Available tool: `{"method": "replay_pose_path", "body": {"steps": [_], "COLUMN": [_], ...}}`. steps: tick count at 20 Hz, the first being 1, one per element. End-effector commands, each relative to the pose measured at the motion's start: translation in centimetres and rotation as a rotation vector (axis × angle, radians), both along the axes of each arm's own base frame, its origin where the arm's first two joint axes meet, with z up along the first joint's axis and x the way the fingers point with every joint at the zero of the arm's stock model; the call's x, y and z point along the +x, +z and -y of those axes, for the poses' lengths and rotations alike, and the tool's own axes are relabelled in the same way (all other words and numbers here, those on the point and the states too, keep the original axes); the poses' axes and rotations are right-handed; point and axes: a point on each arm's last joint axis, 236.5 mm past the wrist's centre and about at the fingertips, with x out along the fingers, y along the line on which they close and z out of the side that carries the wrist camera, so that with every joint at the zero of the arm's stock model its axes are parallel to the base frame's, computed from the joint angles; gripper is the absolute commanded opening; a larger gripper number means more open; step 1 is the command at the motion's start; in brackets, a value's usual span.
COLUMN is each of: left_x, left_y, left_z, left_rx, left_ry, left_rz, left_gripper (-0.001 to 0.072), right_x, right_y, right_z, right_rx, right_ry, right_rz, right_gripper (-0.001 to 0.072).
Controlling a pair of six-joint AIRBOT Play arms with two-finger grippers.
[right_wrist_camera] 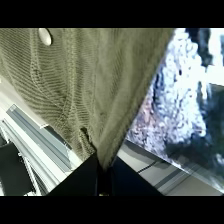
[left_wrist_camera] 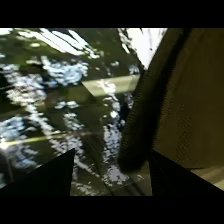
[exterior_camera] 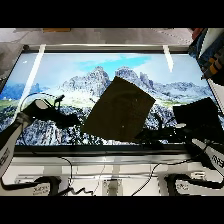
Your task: Fold the clothes and pants, and hang the long-sleeved shirts on hangers.
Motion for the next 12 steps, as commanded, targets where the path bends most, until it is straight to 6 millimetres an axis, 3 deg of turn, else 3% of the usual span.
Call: {"method": "replay_pose_path", "body": {"steps": [1,6,8,9,10,12], "left_x": [-1.9,-2.6,-2.8,-3.0,-3.3,-3.6], "left_y": [-2.1,-2.6,-2.6,-2.5,-2.2,-0.8], "left_z": [3.3,5.5,6.1,6.3,6.4,6.7], "left_rx": [-0.135,-0.195,-0.2,-0.205,-0.215,-0.244], "left_ry": [-0.138,-0.247,-0.282,-0.289,-0.297,-0.328], "left_rz": [-0.057,-0.022,-0.009,-0.015,-0.021,-0.016], "left_gripper": [0.0475,0.0463,0.0265,0.0082,0.0032,0.003], "right_x": [0.0,0.1,0.2,0.3,0.6,1.6], "right_y": [0.0,0.1,0.3,0.8,1.8,5.0], "right_z": [0.0,-0.1,-0.1,-0.2,-0.5,-1.1], "right_rx": [0.002,0.006,0.007,0.015,0.037,0.087], "right_ry": [0.0,-0.003,-0.004,0.009,0.03,0.083], "right_rz": [0.0,0.0,0.007,0.018,0.037,0.104], "right_gripper": [0.0039,0.0039,0.0039,0.0039,0.0038,0.0037]}}
